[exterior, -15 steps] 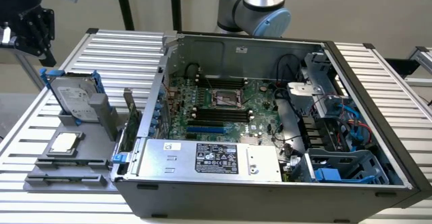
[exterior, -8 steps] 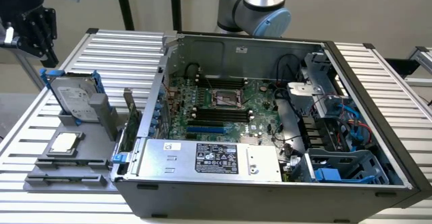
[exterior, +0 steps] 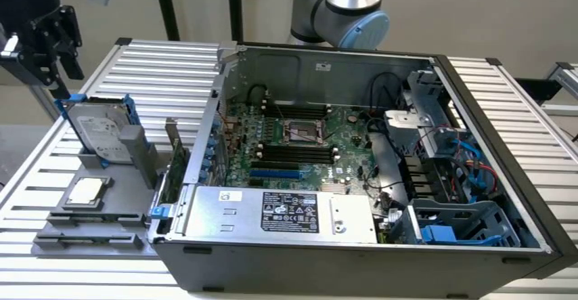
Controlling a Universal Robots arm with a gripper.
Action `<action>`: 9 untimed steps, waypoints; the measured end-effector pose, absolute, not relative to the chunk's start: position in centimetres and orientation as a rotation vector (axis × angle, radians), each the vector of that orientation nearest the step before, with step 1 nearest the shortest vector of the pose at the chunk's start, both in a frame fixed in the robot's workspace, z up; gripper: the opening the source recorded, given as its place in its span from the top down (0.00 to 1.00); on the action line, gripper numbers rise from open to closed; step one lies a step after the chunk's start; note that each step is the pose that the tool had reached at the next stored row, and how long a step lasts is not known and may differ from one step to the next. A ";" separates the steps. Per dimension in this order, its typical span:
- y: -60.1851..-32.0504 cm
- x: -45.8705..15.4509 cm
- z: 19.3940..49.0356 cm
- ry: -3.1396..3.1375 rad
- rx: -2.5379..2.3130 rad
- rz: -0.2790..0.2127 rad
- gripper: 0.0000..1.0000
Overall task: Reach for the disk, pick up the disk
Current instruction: 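Pick up the disk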
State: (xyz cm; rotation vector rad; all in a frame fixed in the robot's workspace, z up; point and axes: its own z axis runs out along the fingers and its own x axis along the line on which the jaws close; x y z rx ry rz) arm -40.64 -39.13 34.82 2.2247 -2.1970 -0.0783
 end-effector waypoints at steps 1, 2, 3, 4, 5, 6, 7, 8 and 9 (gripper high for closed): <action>-39.1 -40.6 34.7 -2.198 2.225 -0.077 0.52; -39.1 -40.6 34.6 -2.199 2.226 -0.075 0.46; -39.1 -40.6 34.5 -2.200 2.227 -0.073 0.46; -39.1 -40.6 34.3 -2.201 2.227 -0.071 0.46; -39.1 -40.6 34.1 -2.202 2.228 -0.069 0.46; -39.1 -40.6 33.9 -2.203 2.229 -0.067 0.46; -39.1 -40.7 33.8 -2.205 2.230 -0.064 0.46; -39.1 -40.7 33.6 -2.206 2.232 -0.061 0.46; -39.1 -40.8 33.5 -2.209 2.233 -0.056 0.46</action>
